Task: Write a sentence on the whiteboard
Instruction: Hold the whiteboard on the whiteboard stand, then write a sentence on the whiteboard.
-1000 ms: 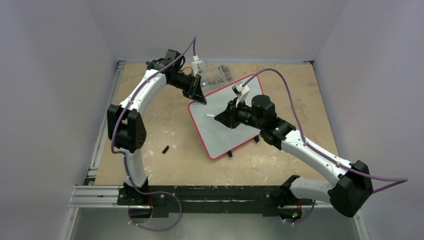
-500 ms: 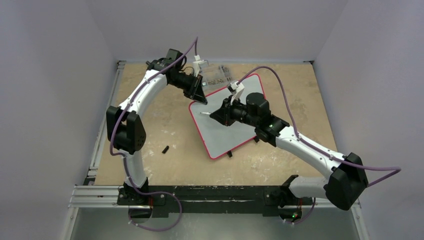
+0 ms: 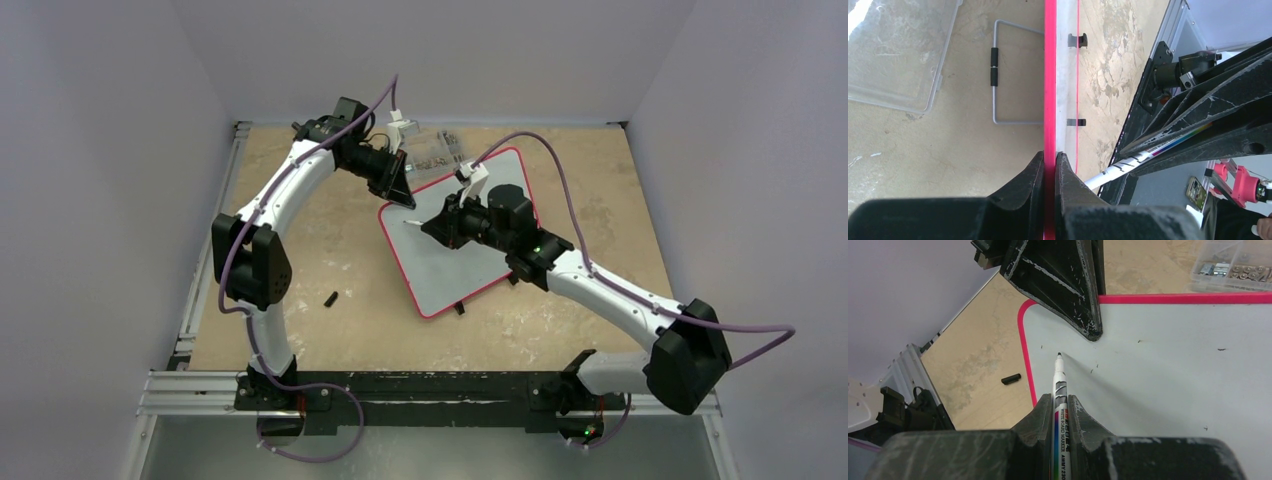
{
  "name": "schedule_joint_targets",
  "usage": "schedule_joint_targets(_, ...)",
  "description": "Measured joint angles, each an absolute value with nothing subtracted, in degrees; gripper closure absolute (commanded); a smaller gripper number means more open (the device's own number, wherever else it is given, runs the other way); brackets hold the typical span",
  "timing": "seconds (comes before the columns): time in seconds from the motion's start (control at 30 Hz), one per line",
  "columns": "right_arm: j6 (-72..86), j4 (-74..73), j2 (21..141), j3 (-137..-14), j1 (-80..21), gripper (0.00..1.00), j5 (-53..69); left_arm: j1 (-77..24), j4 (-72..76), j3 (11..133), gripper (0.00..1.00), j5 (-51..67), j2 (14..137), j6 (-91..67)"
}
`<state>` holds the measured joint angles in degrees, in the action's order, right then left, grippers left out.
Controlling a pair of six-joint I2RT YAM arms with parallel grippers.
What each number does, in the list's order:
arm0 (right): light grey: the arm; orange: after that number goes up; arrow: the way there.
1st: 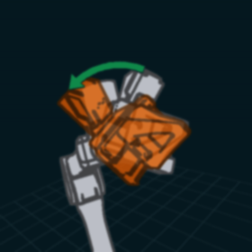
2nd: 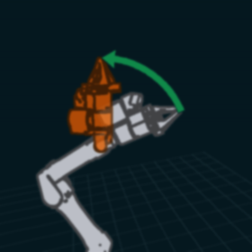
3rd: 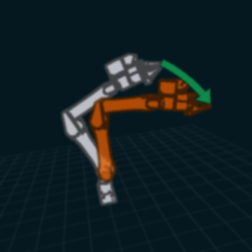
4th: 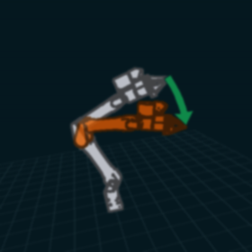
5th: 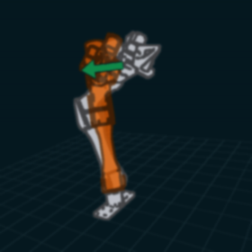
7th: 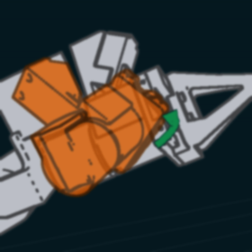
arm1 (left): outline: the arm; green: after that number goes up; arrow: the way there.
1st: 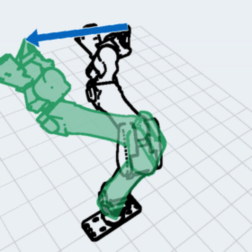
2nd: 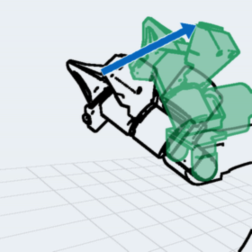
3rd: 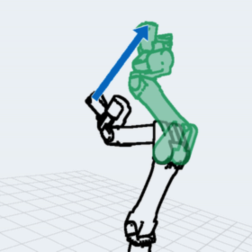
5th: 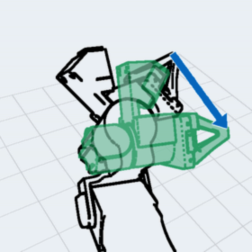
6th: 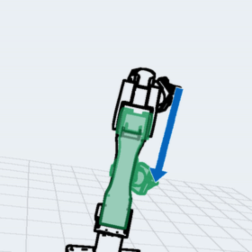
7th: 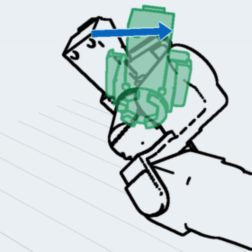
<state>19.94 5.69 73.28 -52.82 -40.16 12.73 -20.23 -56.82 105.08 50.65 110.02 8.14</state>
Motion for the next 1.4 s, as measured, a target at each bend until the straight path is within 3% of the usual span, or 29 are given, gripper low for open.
schedule_joint_targets(0.87,19.9,6.7,76.9,-54.3,-42.3,1.00,13.4,-20.7,-56.5,105.1,1.00,49.4,109.8,8.2)
schedule_joint_targets(1.4,19.3,3.6,72.2,-48.9,-42.8,1.00,10.4,-20.8,-56.4,105.1,1.00,49.2,109.8,8.2)
